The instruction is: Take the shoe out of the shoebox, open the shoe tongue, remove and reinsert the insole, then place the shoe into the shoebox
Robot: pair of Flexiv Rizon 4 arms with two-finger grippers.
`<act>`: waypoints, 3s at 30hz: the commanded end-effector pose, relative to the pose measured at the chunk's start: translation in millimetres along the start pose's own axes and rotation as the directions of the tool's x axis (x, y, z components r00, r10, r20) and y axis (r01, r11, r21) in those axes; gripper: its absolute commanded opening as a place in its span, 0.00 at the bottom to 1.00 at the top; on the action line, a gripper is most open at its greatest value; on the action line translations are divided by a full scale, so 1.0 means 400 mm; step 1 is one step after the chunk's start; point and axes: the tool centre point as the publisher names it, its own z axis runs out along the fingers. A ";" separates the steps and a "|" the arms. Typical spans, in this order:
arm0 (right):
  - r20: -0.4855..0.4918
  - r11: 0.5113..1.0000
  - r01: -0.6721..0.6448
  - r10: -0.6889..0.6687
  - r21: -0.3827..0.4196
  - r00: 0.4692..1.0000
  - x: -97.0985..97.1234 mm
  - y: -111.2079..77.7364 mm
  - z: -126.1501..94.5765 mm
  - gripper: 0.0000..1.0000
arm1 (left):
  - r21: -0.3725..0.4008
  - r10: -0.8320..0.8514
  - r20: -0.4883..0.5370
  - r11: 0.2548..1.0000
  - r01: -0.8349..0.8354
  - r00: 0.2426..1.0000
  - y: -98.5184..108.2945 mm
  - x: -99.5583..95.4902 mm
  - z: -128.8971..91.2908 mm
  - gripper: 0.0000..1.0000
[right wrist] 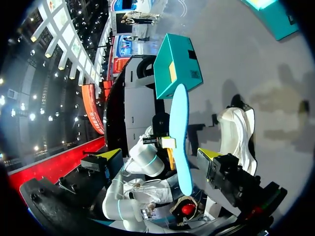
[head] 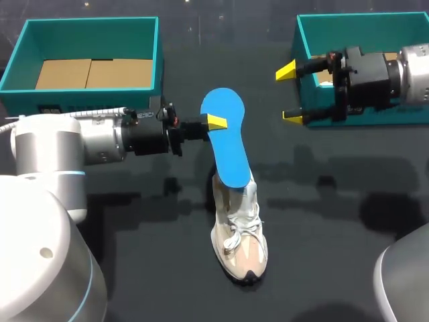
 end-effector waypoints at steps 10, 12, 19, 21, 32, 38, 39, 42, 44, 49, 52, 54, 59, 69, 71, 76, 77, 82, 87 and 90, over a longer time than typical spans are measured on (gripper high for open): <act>-0.039 1.000 -0.002 0.002 0.015 0.999 -0.022 0.006 0.026 1.00 | -0.001 0.001 0.000 1.000 -0.001 1.000 0.001 -0.001 -0.001 0.00; -0.046 1.000 -0.007 0.008 0.010 0.999 -0.028 0.006 0.027 1.00 | -0.001 0.001 0.000 1.000 -0.001 1.000 0.001 -0.001 -0.001 0.00; -0.061 1.000 0.003 -0.003 0.005 0.998 -0.031 0.004 0.029 1.00 | -0.001 0.001 0.000 1.000 -0.001 1.000 0.001 -0.001 -0.001 0.00; -0.061 1.000 0.003 -0.003 0.005 0.998 -0.031 0.004 0.029 1.00 | -0.001 0.001 0.000 1.000 -0.001 1.000 0.001 -0.001 -0.001 0.00; -0.061 1.000 0.003 -0.003 0.005 0.998 -0.031 0.004 0.029 1.00 | 0.002 0.110 0.018 0.994 -0.110 0.994 0.001 0.000 -0.005 0.00; -0.061 1.000 0.003 -0.003 0.005 0.998 -0.031 0.004 0.029 1.00 | -0.024 0.247 0.015 0.969 -0.247 0.969 -0.001 0.016 -0.017 0.00; -0.061 1.000 0.003 -0.003 0.005 0.998 -0.031 0.004 0.029 1.00 | -0.032 0.270 0.010 0.962 -0.270 0.963 0.000 0.018 -0.018 0.00; -0.061 1.000 0.003 -0.003 0.005 0.998 -0.031 0.004 0.029 1.00 | -0.048 0.340 0.009 0.940 -0.339 0.940 -0.001 0.026 -0.022 0.00; -0.061 1.000 0.003 -0.003 0.005 0.998 -0.031 0.004 0.029 1.00 | -0.055 0.384 0.011 0.922 -0.383 0.923 -0.003 0.035 -0.023 0.00; -0.061 1.000 0.003 -0.003 0.005 0.998 -0.031 0.004 0.029 1.00 | -0.080 0.505 0.018 0.861 -0.502 0.863 -0.008 0.056 -0.024 0.00; -0.061 1.000 0.003 -0.003 0.005 0.998 -0.031 0.004 0.029 1.00 | -0.090 0.561 0.027 0.826 -0.557 0.828 -0.012 0.059 -0.024 0.00; -0.061 1.000 0.003 -0.003 0.005 0.998 -0.031 0.004 0.029 1.00 | -0.102 0.600 0.026 0.798 -0.595 0.800 -0.016 0.059 -0.023 0.00; -0.061 1.000 0.003 -0.003 0.005 0.998 -0.031 0.004 0.029 1.00 | -0.139 0.691 0.025 0.718 -0.682 0.723 -0.011 0.068 -0.022 0.00; -0.061 1.000 0.003 -0.003 0.005 0.998 -0.031 0.004 0.029 1.00 | -0.183 0.856 0.045 0.514 -0.838 0.515 0.000 0.081 -0.028 0.00; -0.061 1.000 0.003 -0.003 0.005 0.998 -0.031 0.004 0.029 1.00 | -0.187 0.885 0.052 0.463 -0.866 0.462 0.000 0.082 -0.028 0.00; -0.061 1.000 0.003 -0.003 0.005 0.998 -0.031 0.004 0.029 1.00 | -0.198 0.934 0.056 0.356 -0.913 0.352 -0.004 0.085 -0.029 0.00; -0.061 1.000 0.003 -0.003 0.005 0.998 -0.031 0.004 0.029 1.00 | -0.203 0.944 0.059 0.331 -0.922 0.325 -0.005 0.085 -0.028 0.00; -0.061 1.000 0.003 -0.003 0.005 0.998 -0.031 0.004 0.029 1.00 | -0.227 0.979 0.059 0.204 -0.952 0.195 -0.008 0.082 -0.023 0.00; -0.061 1.000 0.003 -0.003 0.005 0.998 -0.031 0.004 0.029 1.00 | -0.224 0.991 0.028 0.133 -0.965 0.130 -0.013 0.098 -0.021 0.00; -0.061 1.000 0.003 -0.003 0.005 0.998 -0.031 0.004 0.029 1.00 | -0.209 0.996 0.007 0.087 -0.974 0.088 -0.014 0.114 -0.019 0.00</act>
